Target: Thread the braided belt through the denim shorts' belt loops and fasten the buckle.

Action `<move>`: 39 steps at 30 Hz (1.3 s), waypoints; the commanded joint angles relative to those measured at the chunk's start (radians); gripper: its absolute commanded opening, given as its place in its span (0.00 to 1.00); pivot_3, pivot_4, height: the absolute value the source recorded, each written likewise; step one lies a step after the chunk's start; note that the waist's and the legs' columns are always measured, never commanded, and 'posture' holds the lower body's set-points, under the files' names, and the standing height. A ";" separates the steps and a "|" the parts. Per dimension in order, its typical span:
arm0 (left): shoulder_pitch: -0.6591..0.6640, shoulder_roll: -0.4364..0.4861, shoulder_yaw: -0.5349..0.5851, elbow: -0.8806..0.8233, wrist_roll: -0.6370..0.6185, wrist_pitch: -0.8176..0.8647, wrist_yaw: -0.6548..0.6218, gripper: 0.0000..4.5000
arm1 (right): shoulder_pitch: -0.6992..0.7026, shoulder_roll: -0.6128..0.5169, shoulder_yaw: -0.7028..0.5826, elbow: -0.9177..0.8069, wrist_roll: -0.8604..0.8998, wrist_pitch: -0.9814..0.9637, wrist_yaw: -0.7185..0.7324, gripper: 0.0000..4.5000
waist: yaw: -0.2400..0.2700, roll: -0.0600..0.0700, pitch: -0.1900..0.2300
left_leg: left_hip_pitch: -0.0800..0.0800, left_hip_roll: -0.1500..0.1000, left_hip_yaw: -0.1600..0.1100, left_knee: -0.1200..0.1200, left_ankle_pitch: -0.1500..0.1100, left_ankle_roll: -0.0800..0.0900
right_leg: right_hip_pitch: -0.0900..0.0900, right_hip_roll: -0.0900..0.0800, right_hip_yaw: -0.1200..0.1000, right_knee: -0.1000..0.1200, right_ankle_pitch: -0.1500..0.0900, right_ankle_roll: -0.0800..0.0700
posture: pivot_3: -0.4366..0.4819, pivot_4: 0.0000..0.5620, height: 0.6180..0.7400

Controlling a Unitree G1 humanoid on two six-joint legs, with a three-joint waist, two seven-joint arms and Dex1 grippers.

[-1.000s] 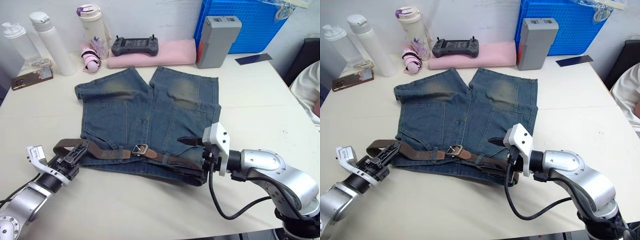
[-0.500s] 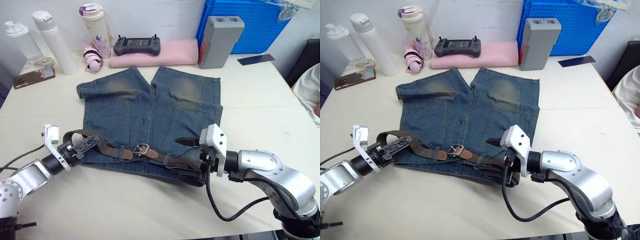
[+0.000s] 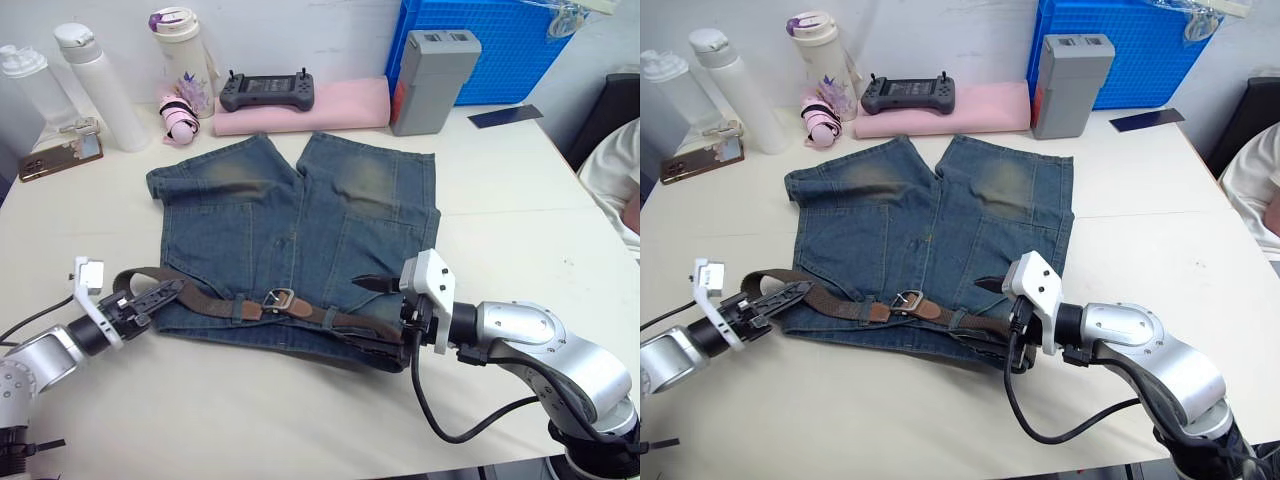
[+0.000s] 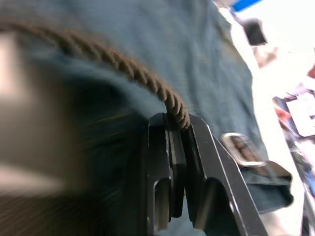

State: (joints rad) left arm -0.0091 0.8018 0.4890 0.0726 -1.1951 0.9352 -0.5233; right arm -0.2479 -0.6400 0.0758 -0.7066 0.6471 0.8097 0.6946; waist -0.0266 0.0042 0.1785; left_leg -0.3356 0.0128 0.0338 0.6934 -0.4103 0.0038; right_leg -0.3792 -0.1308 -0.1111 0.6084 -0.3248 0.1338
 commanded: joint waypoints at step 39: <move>-0.100 -0.121 -0.146 -0.069 0.245 0.040 -0.191 0.00 | -0.202 0.078 0.411 0.343 -0.838 -0.797 -0.073 1.00 | -0.001 0.000 0.000 | 0.000 -0.001 -0.003 0.004 0.000 0.000 | 0.001 -0.001 -0.002 0.003 0.000 0.000 | 0.48 0.27 1.00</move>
State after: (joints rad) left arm -0.1230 0.6867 0.3473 0.0130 -0.9578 0.9652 -0.7014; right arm -0.4492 -0.5558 0.4754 -0.3560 -0.1577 0.0814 0.6081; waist -0.0273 0.0037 0.1784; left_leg -0.3361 0.0120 0.0309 0.6971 -0.4102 0.0038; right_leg -0.3779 -0.1318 -0.1134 0.6115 -0.3248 0.1340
